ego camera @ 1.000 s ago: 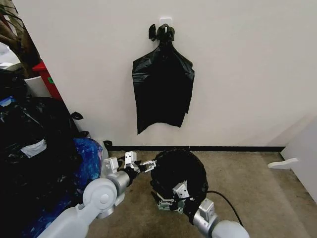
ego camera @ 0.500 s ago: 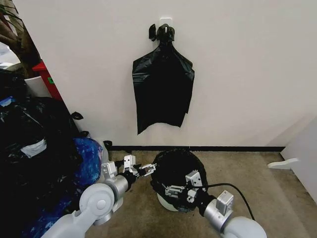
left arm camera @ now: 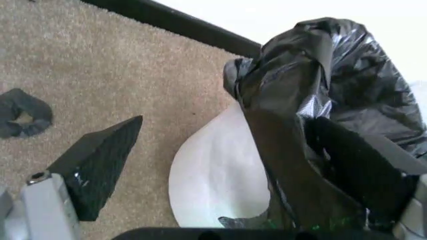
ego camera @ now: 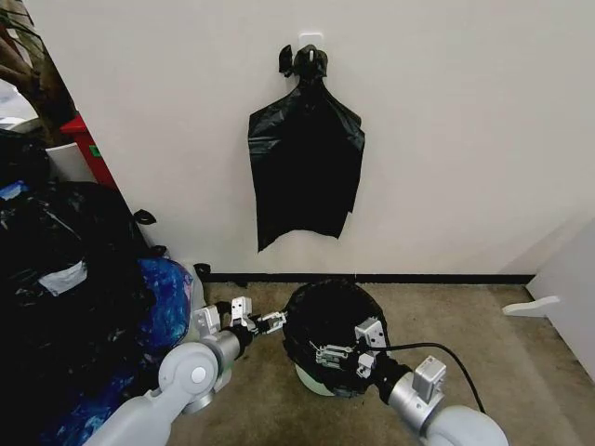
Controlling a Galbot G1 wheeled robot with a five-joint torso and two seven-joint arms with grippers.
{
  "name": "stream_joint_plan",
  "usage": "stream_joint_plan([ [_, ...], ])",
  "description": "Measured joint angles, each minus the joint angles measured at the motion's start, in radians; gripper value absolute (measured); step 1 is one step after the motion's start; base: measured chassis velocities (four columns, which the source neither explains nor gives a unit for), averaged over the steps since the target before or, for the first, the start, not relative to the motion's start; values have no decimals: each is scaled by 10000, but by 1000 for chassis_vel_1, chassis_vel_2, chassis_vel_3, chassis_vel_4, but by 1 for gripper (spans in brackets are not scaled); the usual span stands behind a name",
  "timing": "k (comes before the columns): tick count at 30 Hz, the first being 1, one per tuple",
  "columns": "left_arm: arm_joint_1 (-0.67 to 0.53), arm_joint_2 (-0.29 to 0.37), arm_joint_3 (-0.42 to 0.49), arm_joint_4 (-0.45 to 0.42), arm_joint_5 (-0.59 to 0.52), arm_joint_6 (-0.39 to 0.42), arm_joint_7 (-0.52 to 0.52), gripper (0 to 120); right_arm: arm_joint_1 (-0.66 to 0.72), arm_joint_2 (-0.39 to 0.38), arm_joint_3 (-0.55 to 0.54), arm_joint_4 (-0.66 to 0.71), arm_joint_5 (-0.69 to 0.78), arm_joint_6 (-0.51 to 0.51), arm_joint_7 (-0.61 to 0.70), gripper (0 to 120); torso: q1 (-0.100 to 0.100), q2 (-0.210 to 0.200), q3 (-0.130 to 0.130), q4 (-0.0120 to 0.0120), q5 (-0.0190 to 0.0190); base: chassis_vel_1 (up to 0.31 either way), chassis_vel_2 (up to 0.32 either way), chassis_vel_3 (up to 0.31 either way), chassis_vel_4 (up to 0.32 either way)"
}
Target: Place the garbage bag over the trash bin.
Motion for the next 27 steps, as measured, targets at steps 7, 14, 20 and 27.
stream_joint_plan([
  [7, 39, 81, -106, -388, -74, -41, 3, 100, -9, 59, 35, 63, 38, -10, 38, 100, 0, 0, 0, -1, 0, 0, 0, 0, 0],
  [14, 289, 244, -294, -1347, -479, -376, -23, 100, -16, 171, 79, 109, 83, -25, 40, 100, 0, 0, 0, 0, 0, 0, 0, 0, 0],
  [20, -150, 21, -503, -1062, -2218, -900, -248, 100, -112, 298, 128, -26, 55, -5, 3, 100, 0, 0, 0, -3, 0, 0, 0, 0, 0],
  [27, -517, -41, -1383, 872, -3819, 813, 1220, 100, -460, 323, 559, -29, 99, 17, -107, 100, 0, 0, 0, 1, -1, 0, 0, 0, 0],
])
